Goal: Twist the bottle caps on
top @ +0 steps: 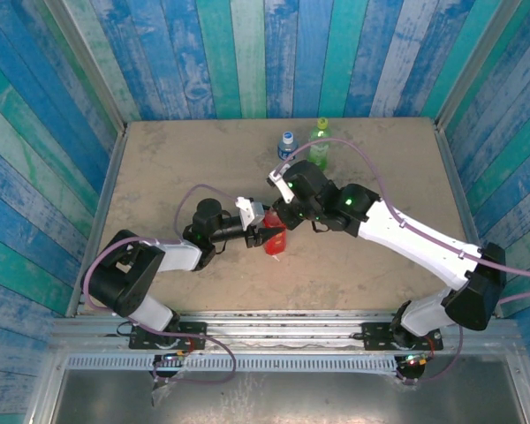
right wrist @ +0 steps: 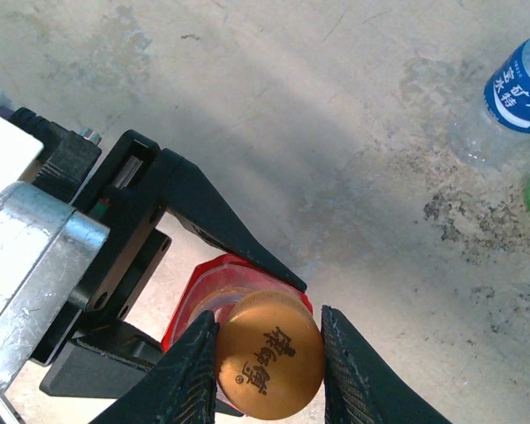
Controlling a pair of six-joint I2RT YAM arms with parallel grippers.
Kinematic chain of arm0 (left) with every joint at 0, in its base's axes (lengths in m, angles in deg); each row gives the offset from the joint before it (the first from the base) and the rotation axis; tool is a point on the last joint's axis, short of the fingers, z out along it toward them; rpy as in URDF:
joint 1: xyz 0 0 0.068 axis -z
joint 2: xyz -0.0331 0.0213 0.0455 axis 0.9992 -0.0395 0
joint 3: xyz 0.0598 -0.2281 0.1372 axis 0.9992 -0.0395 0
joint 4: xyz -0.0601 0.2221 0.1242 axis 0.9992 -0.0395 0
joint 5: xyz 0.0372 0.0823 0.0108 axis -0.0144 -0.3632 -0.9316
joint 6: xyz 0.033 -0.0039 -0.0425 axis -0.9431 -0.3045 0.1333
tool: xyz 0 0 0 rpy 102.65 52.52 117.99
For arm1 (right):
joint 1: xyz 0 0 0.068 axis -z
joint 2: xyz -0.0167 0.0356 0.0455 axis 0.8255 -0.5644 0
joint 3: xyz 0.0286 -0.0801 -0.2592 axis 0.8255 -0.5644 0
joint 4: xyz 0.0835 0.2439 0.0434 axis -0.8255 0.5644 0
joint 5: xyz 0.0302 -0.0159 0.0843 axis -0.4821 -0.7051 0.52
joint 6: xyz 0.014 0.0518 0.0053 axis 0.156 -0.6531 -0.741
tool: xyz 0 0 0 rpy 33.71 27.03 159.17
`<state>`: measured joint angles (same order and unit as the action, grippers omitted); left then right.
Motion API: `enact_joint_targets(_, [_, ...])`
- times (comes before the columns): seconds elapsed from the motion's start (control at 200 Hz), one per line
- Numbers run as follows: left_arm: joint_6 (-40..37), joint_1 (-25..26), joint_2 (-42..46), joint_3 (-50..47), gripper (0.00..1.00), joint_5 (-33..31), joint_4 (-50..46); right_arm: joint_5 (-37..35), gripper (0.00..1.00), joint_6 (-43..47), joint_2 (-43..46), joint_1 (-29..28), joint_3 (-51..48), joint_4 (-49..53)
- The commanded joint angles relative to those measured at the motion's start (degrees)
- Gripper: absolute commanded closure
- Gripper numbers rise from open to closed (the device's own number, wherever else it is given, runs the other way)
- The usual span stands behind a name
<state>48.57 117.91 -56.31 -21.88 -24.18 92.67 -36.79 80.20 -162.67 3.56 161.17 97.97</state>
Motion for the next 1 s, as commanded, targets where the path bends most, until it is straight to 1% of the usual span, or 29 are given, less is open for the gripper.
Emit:
enact_joint_targets(0.0, [-0.3,0.0,-1.6,0.5,0.41,1.7,-2.4,1.9,0.68,0.7,-1.1,0.5,1.2,3.0])
enact_joint_targets(0.31, [-0.8,0.0,-1.7,0.7,0.41,1.5,-3.1,7.3,0.69,0.5,-2.9,0.6,3.2,6.3])
enact_joint_targets(0.466, [-0.8,0.0,-1.8,0.8,0.41,1.8,-3.1,7.2,0.69,1.0,-3.9,0.6,4.0,7.6])
enact_joint_targets(0.666, [-1.0,0.0,-1.7,0.8,0.41,1.8,-3.3,4.5,0.69,1.3,-5.0,0.6,6.6,11.8])
enact_joint_targets(0.991, [-1.2,0.0,-1.5,0.7,0.41,1.8,-3.6,8.6,0.69,0.2,-10.0,0.8,10.6,16.7])
